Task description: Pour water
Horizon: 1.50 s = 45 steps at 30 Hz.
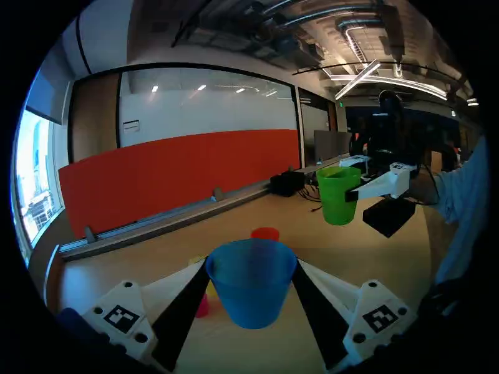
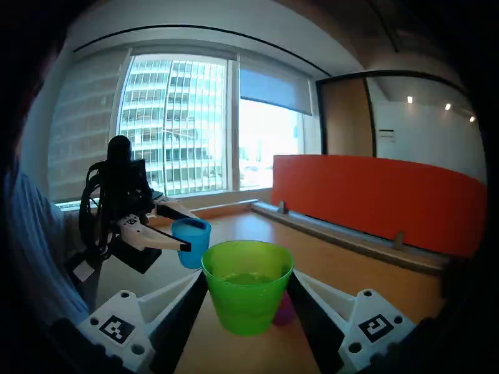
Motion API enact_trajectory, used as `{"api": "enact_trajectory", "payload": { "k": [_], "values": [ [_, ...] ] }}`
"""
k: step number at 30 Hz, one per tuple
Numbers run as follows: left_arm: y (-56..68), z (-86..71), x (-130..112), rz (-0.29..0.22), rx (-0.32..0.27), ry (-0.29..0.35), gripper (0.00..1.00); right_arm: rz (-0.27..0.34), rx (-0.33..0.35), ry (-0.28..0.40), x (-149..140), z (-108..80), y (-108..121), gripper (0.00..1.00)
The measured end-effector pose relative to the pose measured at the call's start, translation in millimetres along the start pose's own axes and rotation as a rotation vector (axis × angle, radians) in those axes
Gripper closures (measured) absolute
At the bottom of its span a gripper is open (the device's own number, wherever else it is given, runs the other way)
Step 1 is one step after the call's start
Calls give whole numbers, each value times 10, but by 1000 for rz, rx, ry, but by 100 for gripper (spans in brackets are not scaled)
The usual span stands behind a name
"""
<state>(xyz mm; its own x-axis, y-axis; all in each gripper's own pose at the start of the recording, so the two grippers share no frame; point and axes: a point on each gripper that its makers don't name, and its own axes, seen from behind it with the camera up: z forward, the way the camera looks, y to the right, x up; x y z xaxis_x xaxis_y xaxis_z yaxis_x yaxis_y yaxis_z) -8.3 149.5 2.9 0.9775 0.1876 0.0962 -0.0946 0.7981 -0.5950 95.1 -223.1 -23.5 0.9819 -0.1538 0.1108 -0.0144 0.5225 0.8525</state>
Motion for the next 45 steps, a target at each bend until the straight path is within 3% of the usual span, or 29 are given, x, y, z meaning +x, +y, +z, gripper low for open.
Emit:
{"api": "enact_trajectory", "payload": {
  "k": [17, 30, 36, 45],
  "values": [
    [226, 195, -721, 34, -102, -195, 11, -15, 52, -186, -680, 49, 48, 12],
    [274, 358, -1144, 81, -173, -321, 11, -45, 89, -334, -1159, 157, 89, 12],
    [312, 419, -1279, 93, -204, -362, 11, -64, 101, -391, -1386, 188, 102, 11],
    [360, 463, -1404, 88, -230, -384, 11, -71, 107, -423, -1552, 257, 117, 11]
  ]
}}
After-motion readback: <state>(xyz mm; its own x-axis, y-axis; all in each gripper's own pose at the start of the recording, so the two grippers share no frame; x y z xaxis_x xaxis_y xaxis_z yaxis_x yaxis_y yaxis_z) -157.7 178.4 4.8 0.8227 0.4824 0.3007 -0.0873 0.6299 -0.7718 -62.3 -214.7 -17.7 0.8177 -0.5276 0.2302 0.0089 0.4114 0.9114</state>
